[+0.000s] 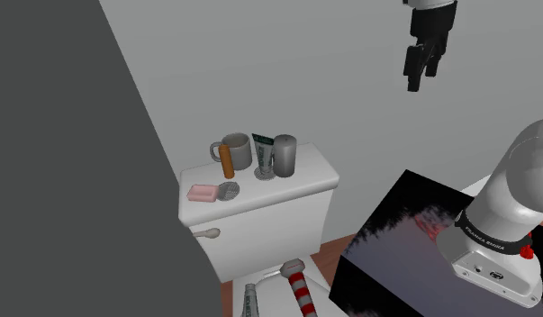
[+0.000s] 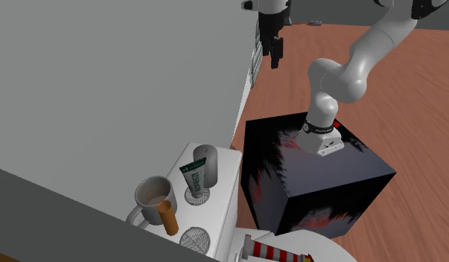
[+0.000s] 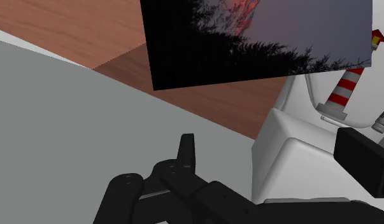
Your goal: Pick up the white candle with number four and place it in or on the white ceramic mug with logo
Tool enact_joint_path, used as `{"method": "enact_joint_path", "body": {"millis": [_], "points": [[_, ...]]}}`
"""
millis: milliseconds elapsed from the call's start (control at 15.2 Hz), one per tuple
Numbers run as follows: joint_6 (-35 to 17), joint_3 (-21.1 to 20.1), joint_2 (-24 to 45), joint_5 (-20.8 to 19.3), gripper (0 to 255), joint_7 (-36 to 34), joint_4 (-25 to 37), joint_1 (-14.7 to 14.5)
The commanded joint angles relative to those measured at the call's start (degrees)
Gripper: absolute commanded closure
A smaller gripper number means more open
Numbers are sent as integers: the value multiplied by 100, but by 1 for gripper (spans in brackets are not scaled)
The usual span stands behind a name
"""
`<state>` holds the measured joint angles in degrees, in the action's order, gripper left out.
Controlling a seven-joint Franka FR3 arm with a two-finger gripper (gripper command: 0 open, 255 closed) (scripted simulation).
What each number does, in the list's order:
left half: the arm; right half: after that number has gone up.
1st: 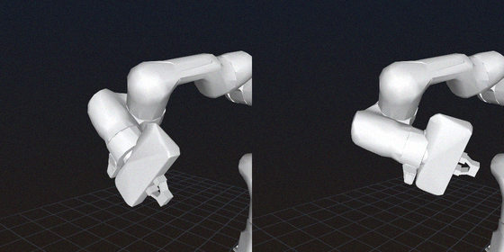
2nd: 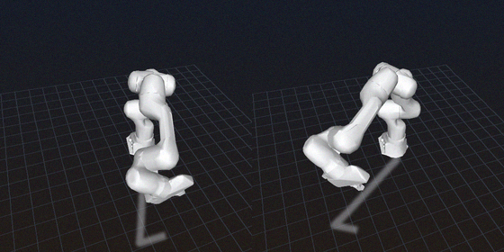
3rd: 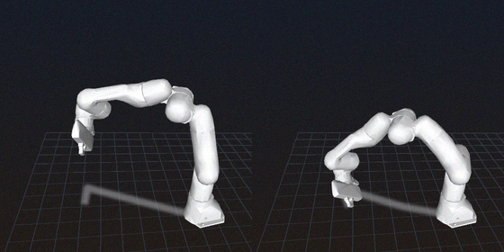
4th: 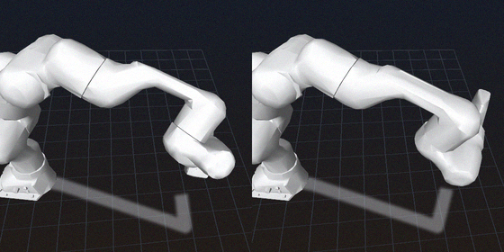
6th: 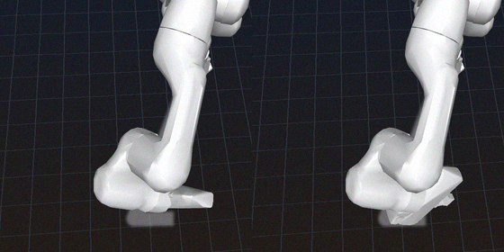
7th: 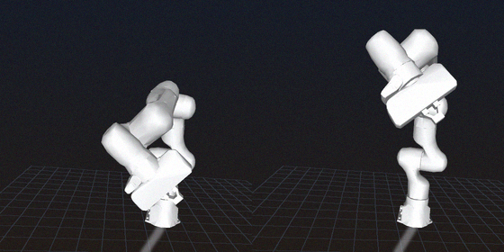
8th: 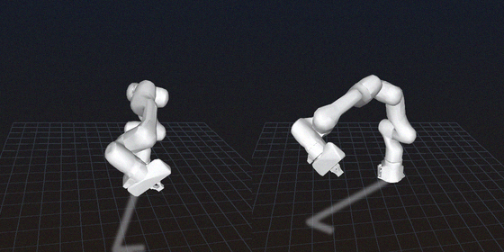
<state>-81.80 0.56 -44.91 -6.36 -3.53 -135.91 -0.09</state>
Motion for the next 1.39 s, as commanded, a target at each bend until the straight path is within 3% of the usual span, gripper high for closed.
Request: {"method": "enact_joint_path", "body": {"millis": [0,660,1320], "points": [[0,0,0,0,0,0,0,0],[-2333,-542,596,752,0,-1021,-933,-239],[-4781,-1176,2108,1139,0,-1945,-977,-385]]}}
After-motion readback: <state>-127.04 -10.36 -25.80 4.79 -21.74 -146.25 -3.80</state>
